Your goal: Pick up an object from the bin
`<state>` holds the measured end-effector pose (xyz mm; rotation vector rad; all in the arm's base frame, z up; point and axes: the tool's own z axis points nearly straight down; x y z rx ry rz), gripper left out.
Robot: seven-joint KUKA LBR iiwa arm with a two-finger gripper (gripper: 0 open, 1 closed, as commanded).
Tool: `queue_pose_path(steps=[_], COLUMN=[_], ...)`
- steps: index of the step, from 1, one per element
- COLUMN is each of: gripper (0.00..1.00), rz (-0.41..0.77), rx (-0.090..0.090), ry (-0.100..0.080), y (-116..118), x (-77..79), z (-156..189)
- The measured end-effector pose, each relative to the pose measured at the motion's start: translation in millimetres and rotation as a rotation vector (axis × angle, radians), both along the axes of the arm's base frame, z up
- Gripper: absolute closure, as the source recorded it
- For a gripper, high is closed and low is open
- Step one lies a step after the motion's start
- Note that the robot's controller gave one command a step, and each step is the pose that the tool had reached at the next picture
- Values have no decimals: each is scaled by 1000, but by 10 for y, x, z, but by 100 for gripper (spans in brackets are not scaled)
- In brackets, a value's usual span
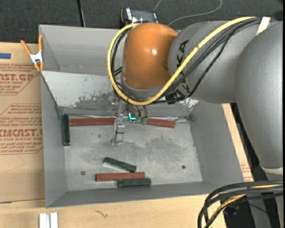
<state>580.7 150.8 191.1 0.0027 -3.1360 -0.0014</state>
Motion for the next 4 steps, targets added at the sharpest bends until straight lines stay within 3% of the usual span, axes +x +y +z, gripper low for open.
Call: queue_pose_path(steps=[1, 2, 3, 4], gripper=[0, 100, 100, 100], rz=[-104, -103, -100, -64], rx=[-4, 0, 1, 3], ry=[8, -4, -8, -14], y=[-257, -246, 281, 275], x=[-858, -814, -788, -727], z=[-1055, -1010, -1116, -362])
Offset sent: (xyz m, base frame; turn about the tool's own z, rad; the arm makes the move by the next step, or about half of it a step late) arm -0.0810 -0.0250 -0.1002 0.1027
